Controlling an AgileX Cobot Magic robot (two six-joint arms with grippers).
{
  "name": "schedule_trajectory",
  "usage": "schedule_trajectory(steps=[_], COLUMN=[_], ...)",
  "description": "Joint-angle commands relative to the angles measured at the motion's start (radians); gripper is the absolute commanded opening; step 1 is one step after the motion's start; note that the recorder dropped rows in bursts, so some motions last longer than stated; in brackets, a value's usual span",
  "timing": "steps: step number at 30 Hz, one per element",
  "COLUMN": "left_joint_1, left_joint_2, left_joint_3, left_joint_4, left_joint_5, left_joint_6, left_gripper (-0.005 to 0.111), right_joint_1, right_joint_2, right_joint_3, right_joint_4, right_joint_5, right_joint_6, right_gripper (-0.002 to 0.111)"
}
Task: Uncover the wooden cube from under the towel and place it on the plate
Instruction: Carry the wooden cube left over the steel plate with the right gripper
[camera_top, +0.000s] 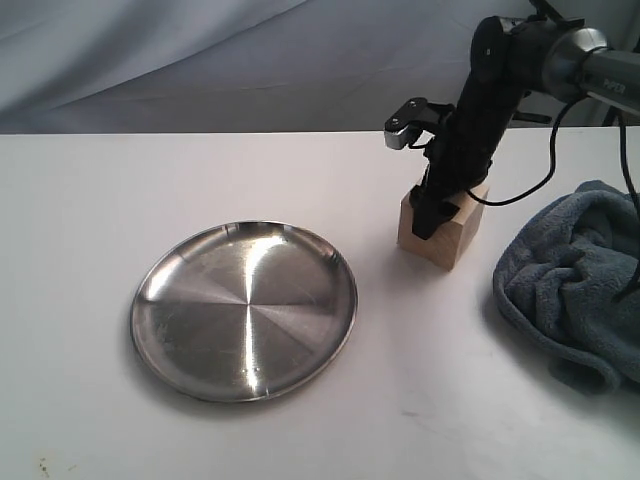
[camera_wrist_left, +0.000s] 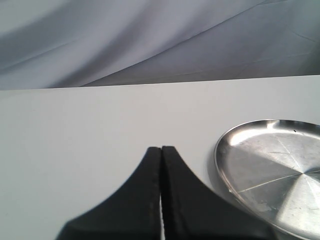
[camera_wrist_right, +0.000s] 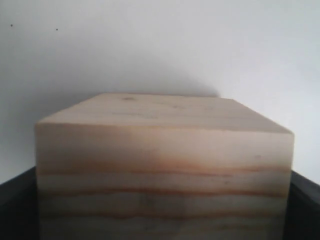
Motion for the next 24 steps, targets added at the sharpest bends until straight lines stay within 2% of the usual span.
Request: schedule_trajectory(steps=[1,10,24], left_joint_1=[-0.006,-0.006,-0.006], left_joint_2=[-0.003,-0.003,-0.003], left_joint_3=[0.005,0.005,0.005], left_joint_4=[0.004,0.004,0.004], left_joint_5=[-0.013,-0.013,-0.013], left_joint_6=[-0.008,-0.008,-0.008], left_gripper=[0.000,0.000,0.000], right_joint_1=[-0.001,0.010,0.108], right_joint_2=[-0.049,-0.086,-0.108], right_joint_3=[-0.008,-0.008,-0.008], right_joint_4=[-0.001,0.025,0.025], right_joint_5=[-0.013,-0.009,-0.019], right_joint_6=[0.018,0.022,0.054], right_gripper=[0.024,0.024,0.024])
